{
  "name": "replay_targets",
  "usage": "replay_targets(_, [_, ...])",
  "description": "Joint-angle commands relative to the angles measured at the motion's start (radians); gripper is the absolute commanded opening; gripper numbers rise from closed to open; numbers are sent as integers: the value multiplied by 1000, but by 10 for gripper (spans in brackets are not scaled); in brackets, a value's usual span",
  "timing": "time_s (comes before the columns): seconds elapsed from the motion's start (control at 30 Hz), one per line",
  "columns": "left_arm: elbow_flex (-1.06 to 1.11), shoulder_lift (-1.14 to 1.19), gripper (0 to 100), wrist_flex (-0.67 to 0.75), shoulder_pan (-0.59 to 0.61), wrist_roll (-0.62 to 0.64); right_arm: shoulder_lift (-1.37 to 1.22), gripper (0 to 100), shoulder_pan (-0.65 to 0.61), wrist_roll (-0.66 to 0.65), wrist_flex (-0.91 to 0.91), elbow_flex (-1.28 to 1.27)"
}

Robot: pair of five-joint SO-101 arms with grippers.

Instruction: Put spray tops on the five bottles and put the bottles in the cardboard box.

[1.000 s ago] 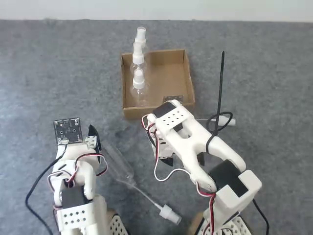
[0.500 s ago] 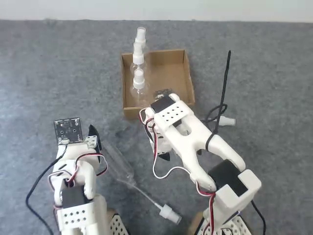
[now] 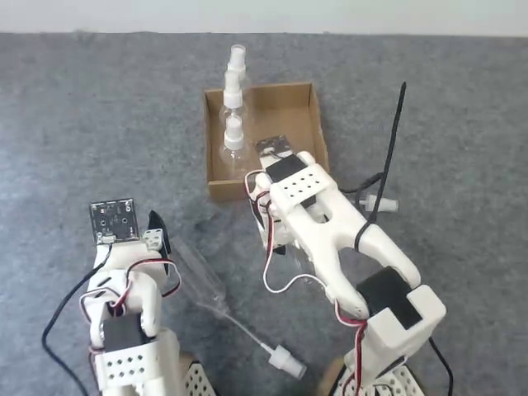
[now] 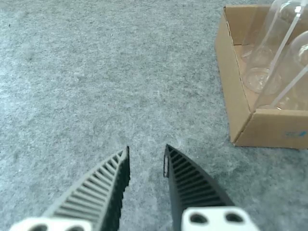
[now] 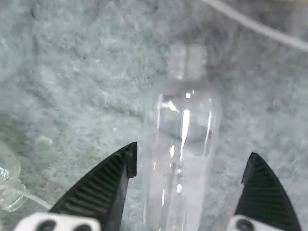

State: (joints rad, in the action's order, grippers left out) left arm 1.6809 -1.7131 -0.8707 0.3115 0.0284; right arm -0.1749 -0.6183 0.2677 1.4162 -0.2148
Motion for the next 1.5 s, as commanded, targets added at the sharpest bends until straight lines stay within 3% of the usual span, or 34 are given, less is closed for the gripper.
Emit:
replay_targets(0.0, [-8, -14, 113, 28, 8, -5, -35, 307, 13, -83, -30, 58])
replay_targets(0.23, [-8, -14, 113, 28, 8, -5, -182, 299, 39, -117, -13, 152])
replay_targets(0.37, [-7, -14, 113, 28, 8, -5, -213, 198, 58, -118, 39, 209])
replay_targets(0.83, [-7, -14, 113, 28, 8, -5, -124, 82, 76, -118, 120, 189])
replay_targets(1.17, [-7, -14, 113, 28, 8, -5, 24, 80, 133, -121, 127, 74])
replay_targets(1.47, [-7, -14, 113, 28, 8, -5, 226, 80, 125, -301, 160, -75])
